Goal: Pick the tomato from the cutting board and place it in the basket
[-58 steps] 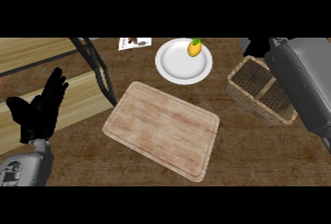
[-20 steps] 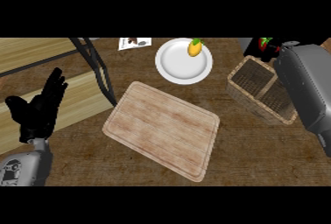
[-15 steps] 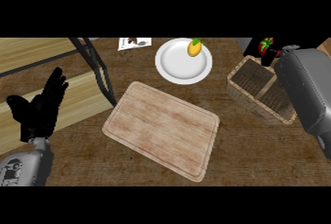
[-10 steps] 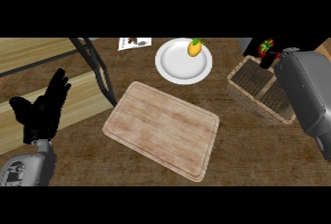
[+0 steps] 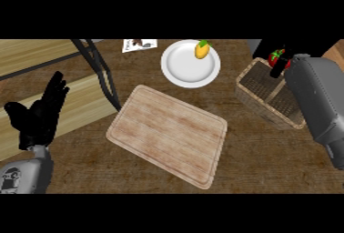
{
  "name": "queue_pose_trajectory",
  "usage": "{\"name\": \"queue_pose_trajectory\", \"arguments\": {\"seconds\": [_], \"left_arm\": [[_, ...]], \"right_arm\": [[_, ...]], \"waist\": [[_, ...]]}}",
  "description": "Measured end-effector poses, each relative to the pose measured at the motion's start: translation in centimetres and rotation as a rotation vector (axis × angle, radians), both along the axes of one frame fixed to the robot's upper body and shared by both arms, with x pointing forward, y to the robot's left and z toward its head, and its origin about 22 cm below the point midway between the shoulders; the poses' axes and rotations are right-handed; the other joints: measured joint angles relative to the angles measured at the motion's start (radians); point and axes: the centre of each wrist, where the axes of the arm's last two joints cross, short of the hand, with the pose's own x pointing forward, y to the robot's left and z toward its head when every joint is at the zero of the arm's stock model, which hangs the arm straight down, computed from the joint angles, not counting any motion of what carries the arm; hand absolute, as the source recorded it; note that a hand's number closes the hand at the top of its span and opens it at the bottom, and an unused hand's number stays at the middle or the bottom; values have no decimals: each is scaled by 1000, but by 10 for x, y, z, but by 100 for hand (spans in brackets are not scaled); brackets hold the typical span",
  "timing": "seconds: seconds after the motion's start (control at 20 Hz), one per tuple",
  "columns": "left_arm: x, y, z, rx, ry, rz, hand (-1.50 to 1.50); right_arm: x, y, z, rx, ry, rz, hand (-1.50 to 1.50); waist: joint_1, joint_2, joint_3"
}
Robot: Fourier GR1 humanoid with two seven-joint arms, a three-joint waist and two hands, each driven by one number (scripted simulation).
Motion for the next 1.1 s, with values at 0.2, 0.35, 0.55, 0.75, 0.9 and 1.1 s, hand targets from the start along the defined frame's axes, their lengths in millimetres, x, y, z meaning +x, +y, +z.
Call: {"name": "queue_pose_trajectory", "arguments": {"seconds": [0.2, 0.35, 0.55, 0.75, 0.9, 1.1], "left_arm": [[0, 4, 1, 3, -5, 5, 0], [0, 1, 6, -4, -4, 1, 0], [0, -2, 5, -11, -3, 4, 0], [-2, 0, 4, -2, 1, 8, 0], [0, -2, 2, 0, 5, 14, 0], [-3, 5, 5, 0, 12, 28, 0]], "right_arm": [[-3, -1, 5, 49, -101, -8, -150], [-4, 2, 15, 111, -220, -15, -150], [-7, 4, 31, 210, -379, -34, -150], [-13, -2, 50, 326, -535, -100, -150], [-23, -15, 60, 395, -608, -157, -150], [-48, -37, 67, 489, -700, -229, -150]], "waist": [[-2, 0, 0], [-1, -1, 1], [-6, -3, 0], [-9, -4, 0], [-19, -7, 0], [-31, -11, 0]]}}
